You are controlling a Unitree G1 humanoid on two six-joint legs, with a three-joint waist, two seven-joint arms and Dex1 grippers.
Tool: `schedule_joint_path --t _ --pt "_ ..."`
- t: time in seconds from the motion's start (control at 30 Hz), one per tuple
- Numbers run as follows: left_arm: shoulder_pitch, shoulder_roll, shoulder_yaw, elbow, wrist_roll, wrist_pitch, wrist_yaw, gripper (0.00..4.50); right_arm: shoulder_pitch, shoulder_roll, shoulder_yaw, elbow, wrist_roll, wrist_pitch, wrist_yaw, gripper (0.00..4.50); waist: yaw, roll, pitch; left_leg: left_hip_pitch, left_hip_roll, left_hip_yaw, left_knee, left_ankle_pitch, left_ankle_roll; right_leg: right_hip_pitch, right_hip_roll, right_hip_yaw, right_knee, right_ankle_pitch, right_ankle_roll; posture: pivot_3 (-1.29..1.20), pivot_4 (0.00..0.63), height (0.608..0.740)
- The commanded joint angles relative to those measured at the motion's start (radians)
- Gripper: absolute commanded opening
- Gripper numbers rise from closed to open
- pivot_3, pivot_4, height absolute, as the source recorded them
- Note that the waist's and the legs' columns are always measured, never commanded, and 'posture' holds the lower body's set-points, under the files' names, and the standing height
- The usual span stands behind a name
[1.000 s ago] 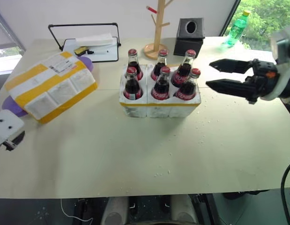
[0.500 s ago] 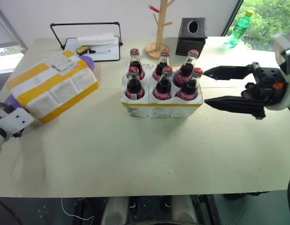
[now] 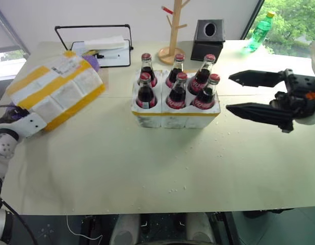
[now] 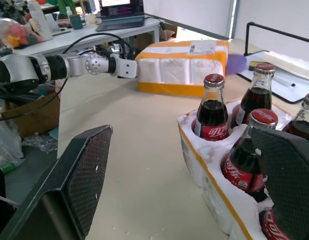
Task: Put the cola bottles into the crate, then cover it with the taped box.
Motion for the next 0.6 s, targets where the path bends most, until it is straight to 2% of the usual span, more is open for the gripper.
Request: schedule_joint_path --t 0.03,0.07,0.1,0.2,0.4,0.6 --pt "-0.012 0.002 -0.017 0.033 -0.005 -0.003 -0.024 0.72 0.01 -0.026 -0.048 -0.023 0.006 -0.02 -0.009 4.5 0.0 0.001 -0.001 0.0 0.0 0.0 0.0 0.0 0.0 0.0 0.0 0.0 0.0 0.0 0.0 0.0 0.15 0.74" --pt "-0.016 0.002 -0.018 0.035 -0.005 -0.004 -0.025 0.46 0.015 -0.028 -0.049 -0.024 0.006 -0.023 -0.01 4.5 -0.001 0.001 -0.001 0.0 0.0 0.0 0.0 0.0 0.0 0.0 0.0 0.0 0.0 0.0 0.0 0.0 0.15 0.74" --pt "-0.035 0.005 -0.016 0.029 -0.007 -0.003 -0.027 0.42 0.024 -0.032 -0.055 -0.018 0.006 -0.021 -0.008 4.5 0.0 0.001 -0.001 0.0 0.0 0.0 0.0 0.0 0.0 0.0 0.0 0.0 0.0 0.0 0.0 0.0 0.15 0.74" --pt "-0.097 0.022 -0.001 -0.007 -0.017 0.007 -0.04 0.42 0.049 -0.055 -0.078 0.022 0.037 0.021 0.002 4.5 0.004 0.0 -0.001 0.0 0.0 0.0 0.001 0.0 0.0 0.001 0.001 -0.001 0.0 0.0 0.0 0.0 0.15 0.74" --pt "-0.223 0.05 0.031 -0.104 -0.045 0.012 -0.091 0.42 0.085 -0.072 -0.067 0.015 -0.066 -0.054 0.008 4.5 0.001 -0.005 -0.001 -0.002 0.0 0.0 0.004 -0.001 0.003 0.001 0.001 -0.002 0.0 0.0 0.0 0.0 0.15 0.74" --pt "-0.446 0.011 0.01 -0.236 -0.068 0.027 -0.199 0.42 0.103 -0.061 -0.066 0.016 -0.092 -0.079 0.015 4.5 0.001 -0.008 0.0 -0.003 0.0 0.0 0.005 0.001 0.006 0.002 0.003 -0.003 0.0 0.0 0.001 0.0 0.15 0.74"
